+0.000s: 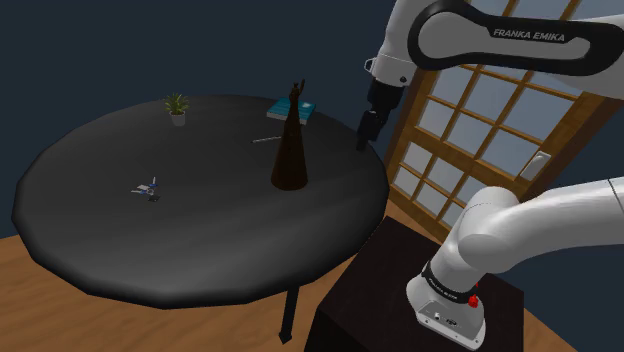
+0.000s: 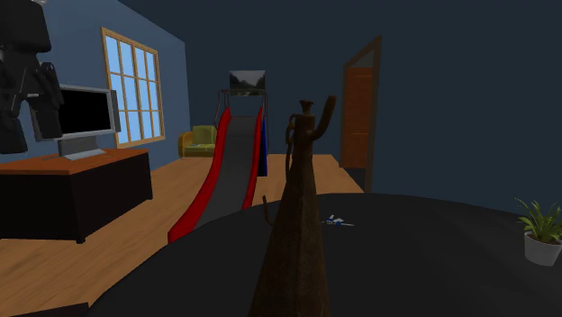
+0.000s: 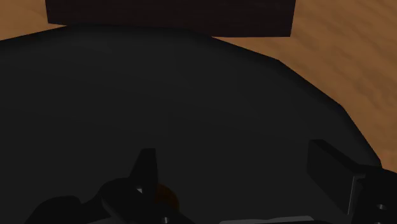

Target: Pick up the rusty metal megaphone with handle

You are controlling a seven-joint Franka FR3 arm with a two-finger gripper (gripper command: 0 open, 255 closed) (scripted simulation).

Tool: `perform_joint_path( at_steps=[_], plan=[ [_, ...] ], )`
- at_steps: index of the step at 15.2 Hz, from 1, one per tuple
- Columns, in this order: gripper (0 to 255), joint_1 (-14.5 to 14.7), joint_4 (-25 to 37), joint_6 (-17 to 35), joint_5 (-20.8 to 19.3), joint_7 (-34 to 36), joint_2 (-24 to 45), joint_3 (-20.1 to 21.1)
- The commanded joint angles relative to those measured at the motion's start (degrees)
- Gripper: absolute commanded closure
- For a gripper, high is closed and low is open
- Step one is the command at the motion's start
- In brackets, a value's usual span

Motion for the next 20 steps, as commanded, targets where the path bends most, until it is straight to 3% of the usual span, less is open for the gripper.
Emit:
perform_joint_path(
  at_steps=[1, 11, 20],
  plan=[
    [0, 0.0, 0.0, 0.0, 0.0, 0.0, 0.0, 0.0],
    [0, 0.66, 11.43, 11.33, -0.37, -12.91, 20.03, -6.46],
    [0, 1.33, 28.61, 14.98, 4.18, -24.51, 39.13, -10.36]
  ],
)
